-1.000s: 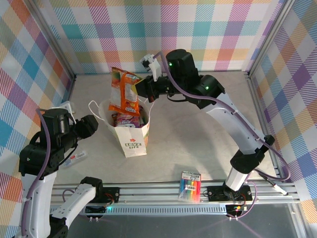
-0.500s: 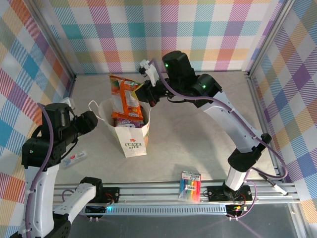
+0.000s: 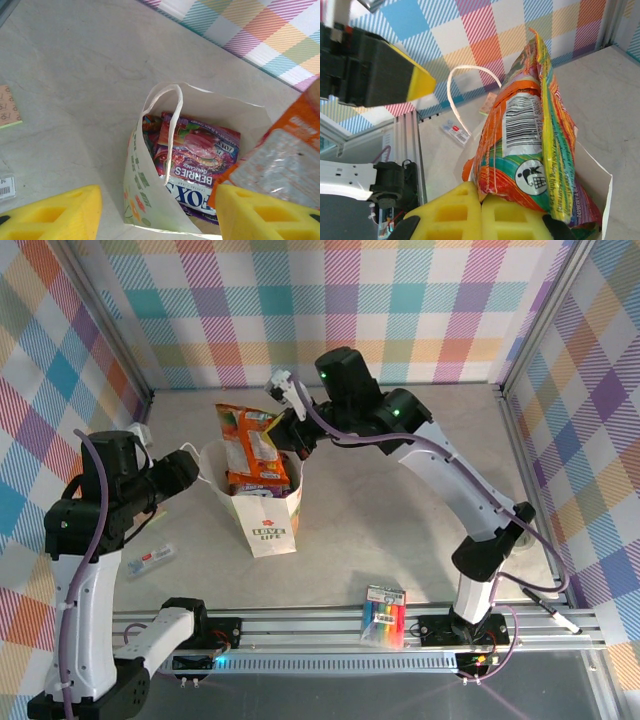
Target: Place the snacks into the paper bag
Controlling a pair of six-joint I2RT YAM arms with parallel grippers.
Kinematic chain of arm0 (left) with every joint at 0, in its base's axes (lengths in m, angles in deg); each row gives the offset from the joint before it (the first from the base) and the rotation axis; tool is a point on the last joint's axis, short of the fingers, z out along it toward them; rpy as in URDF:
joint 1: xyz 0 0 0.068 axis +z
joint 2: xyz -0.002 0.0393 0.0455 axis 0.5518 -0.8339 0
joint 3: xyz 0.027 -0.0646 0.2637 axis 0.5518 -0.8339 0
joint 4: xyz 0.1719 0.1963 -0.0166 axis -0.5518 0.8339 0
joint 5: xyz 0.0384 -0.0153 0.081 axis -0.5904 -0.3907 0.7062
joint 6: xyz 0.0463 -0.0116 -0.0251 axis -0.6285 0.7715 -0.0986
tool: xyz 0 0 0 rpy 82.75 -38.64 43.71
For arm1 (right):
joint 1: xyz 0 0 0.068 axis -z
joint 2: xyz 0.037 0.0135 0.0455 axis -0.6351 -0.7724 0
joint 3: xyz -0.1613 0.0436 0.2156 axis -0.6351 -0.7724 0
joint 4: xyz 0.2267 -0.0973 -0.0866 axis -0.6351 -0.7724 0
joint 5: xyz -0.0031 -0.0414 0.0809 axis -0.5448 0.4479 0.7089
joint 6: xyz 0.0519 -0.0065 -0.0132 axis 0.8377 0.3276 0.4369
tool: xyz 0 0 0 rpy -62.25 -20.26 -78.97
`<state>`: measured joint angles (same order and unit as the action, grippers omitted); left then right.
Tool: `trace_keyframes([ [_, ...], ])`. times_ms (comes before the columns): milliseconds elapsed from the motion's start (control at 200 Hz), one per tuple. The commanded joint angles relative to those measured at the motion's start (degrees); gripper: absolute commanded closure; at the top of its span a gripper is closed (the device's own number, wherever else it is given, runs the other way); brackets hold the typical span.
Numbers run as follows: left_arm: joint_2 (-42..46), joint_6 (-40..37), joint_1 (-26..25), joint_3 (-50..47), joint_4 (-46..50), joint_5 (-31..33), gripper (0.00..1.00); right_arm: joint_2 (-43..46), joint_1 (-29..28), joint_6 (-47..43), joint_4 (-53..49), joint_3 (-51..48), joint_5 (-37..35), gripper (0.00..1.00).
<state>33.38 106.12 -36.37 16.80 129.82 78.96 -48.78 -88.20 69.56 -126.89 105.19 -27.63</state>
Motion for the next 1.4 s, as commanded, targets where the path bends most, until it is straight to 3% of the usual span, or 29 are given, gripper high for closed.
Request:
trace_keyframes([
  [0, -1.03, -1.3, 1.84, 1.1, -1.65, -3.33, 0.41, -1.09, -0.18, -3.16, 1.03, 2.45, 0.78, 1.0],
  [245, -3.85, -1.07, 4.73, -1.44, -4.91, -7.4, 0.48, -2.67, -0.01, -4.44, 0.58, 2.9, 1.3, 1.0],
  [310, -4.12, -0.73, 5.69, -2.37, -5.83, -8.62, 0.53, -2.95, -0.01, -5.31, 0.01, 2.92, 2.13, 1.0],
  [435, -4.17, -0.67, 8.06, -3.34, -6.31, -10.71, 0.73, -3.45, -0.01, -6.08, -1.23, 2.9, 3.41, 1.0],
  [790, -2.52, -1.57, 14.6, -6.41, -5.52, -16.16, 0.94, -4.98, -0.01, -7.75, -4.38, 3.51, 6.29, 1.0],
  [1395, -2.32, -2.35, 15.2, -6.88, -5.43, -17.18, 0.96, -12.2, -0.01, -8.37, -11.42, 6.85, 6.53, 1.0],
])
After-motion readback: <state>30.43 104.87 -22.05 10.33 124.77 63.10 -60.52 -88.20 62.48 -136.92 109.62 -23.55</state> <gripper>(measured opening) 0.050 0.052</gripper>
